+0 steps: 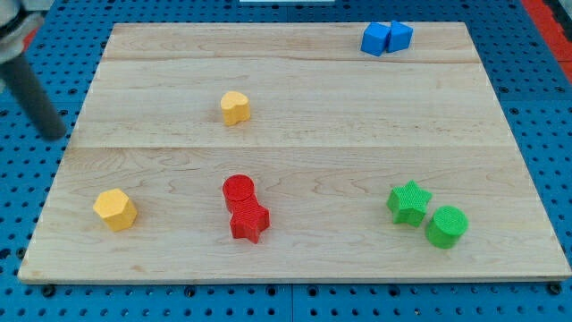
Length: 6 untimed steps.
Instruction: Push the yellow hexagon closer to the yellow heart
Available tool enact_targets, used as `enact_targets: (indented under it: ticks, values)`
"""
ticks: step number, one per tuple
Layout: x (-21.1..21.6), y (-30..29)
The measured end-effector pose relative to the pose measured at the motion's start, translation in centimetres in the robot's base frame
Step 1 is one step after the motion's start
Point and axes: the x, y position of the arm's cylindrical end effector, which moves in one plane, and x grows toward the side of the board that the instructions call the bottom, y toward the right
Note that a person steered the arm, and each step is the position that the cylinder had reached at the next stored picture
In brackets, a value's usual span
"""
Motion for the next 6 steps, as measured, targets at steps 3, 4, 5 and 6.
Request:
enact_targets:
  ticks: [3,4,5,6]
  values:
    - [8.0,10.2]
    - [4.5,12.7]
    - [5.0,13.0]
    - [6.3,14.7]
